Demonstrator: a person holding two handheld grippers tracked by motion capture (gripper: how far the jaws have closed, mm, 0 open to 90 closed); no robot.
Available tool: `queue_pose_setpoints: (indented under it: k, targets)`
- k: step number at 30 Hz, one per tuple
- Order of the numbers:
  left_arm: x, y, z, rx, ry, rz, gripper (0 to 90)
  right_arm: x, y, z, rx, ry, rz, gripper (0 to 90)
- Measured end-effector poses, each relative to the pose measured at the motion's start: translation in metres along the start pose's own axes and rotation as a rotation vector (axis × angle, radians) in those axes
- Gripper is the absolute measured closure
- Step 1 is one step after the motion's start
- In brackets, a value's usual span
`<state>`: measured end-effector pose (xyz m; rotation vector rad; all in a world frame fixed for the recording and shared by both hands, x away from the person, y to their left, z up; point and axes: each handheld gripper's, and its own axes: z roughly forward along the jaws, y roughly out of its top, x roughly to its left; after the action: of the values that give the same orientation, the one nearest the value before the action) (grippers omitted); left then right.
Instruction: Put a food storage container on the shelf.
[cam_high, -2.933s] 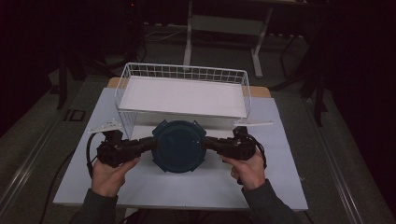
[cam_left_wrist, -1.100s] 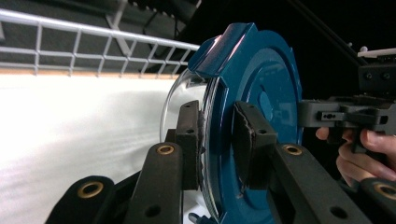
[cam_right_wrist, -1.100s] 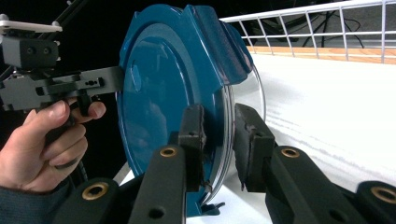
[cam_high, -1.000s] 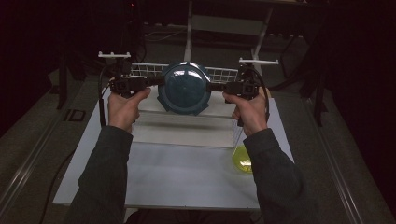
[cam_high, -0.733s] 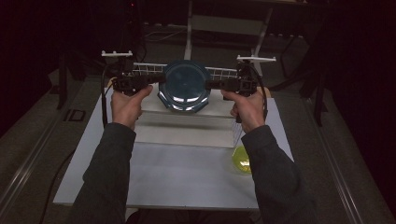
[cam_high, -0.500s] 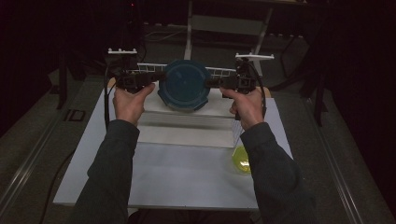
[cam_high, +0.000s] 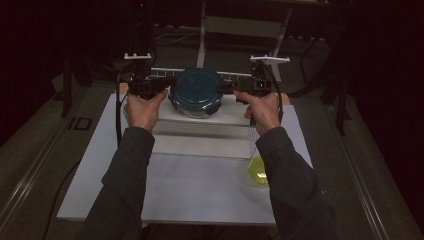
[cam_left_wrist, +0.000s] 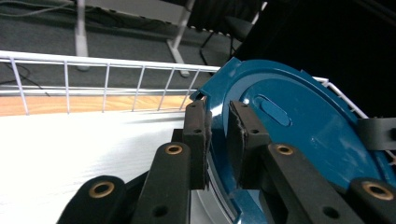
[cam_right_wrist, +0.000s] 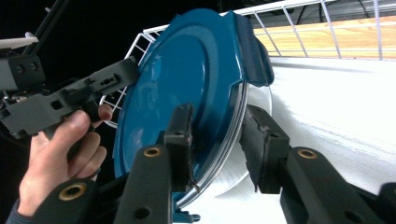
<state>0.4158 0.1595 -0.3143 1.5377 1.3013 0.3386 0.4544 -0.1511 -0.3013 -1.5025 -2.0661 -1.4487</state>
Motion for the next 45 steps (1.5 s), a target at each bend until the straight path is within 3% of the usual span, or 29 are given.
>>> queue_pose_setpoints:
  k: [2, 4, 5, 6, 8, 16, 23, 27, 31, 45]
  targets:
    - [0.002, -0.001, 0.002, -0.003, -0.005, -0.016, 78.2, -0.002, 0.0, 0.001, -0.002, 0.008, 0.014, 63.2]
    - [0.002, -0.001, 0.002, -0.001, -0.009, -0.007, 78.2, -0.005, 0.001, 0.002, 0.005, 0.015, 0.028, 62.1]
    - [0.001, -0.002, 0.003, -0.001, -0.014, 0.005, 78.4, -0.005, 0.001, 0.002, 0.006, -0.011, 0.019, 61.9]
    - [-0.001, -0.002, 0.002, 0.0, -0.005, 0.017, 77.7, -0.004, 0.001, 0.003, 0.002, -0.074, -0.016, 65.2]
    - [-0.001, -0.002, 0.002, -0.003, -0.002, 0.028, 77.7, -0.003, 0.001, 0.001, -0.007, -0.074, -0.017, 67.4]
    - [0.0, -0.003, 0.004, -0.013, -0.01, 0.022, 77.6, 0.007, 0.001, 0.002, -0.021, -0.148, -0.106, 68.9]
    - [0.001, -0.003, 0.005, -0.019, -0.014, 0.035, 77.3, 0.008, 0.001, 0.003, -0.028, -0.16, -0.136, 69.8]
    - [0.001, -0.003, 0.005, -0.02, -0.012, 0.031, 76.0, 0.012, -0.001, 0.003, -0.036, -0.185, -0.196, 69.7]
    - [0.002, -0.004, 0.004, -0.021, -0.016, 0.035, 73.7, 0.013, -0.003, 0.001, -0.025, -0.178, -0.258, 66.9]
    - [0.001, -0.004, -0.011, -0.047, -0.019, 0.102, 66.3, 0.02, -0.008, -0.017, -0.048, -0.204, -0.379, 66.0]
